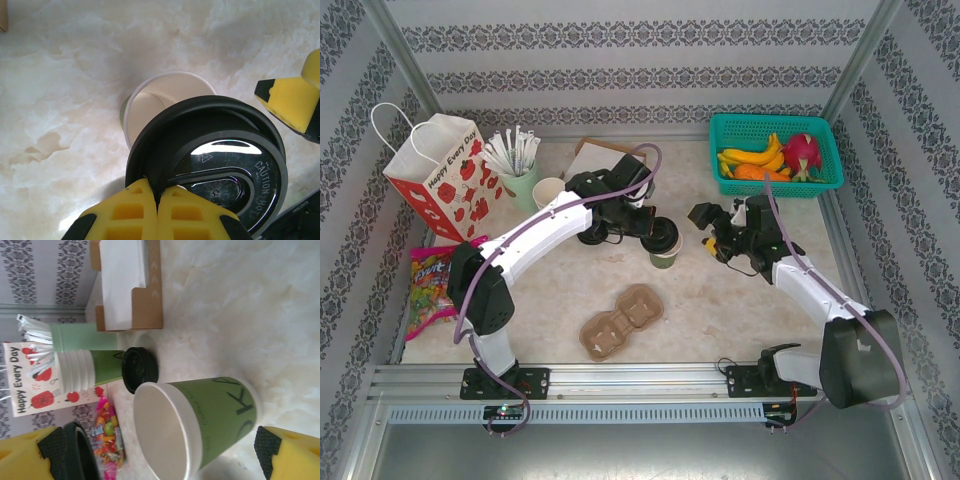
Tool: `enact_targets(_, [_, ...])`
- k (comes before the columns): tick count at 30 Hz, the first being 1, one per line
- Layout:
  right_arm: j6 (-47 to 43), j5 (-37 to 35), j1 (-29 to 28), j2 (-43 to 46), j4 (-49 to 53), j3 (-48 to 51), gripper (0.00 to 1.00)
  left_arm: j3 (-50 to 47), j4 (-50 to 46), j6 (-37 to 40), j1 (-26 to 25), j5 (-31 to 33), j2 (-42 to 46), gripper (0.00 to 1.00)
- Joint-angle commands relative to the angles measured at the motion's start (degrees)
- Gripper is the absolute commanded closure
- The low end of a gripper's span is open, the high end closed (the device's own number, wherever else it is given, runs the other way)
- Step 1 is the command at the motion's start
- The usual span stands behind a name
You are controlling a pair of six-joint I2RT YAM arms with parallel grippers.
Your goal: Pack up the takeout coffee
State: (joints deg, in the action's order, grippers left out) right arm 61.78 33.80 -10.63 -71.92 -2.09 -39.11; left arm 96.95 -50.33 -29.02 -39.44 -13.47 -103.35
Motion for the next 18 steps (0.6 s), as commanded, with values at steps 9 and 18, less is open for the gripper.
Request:
enact_targets(9, [4.84,4.67,-0.61,-3.78,-7.38,-0.17,0.02,2.34,-0.44,0.35,-0.81,-1.24,-3.58,1.00])
enact_targets(18, [4.75,5.22,-2.05,-5.20,-9.20,-0.26,0.02,3.49,1.44,0.85,-0.80,-0.26,-5.65,1.00])
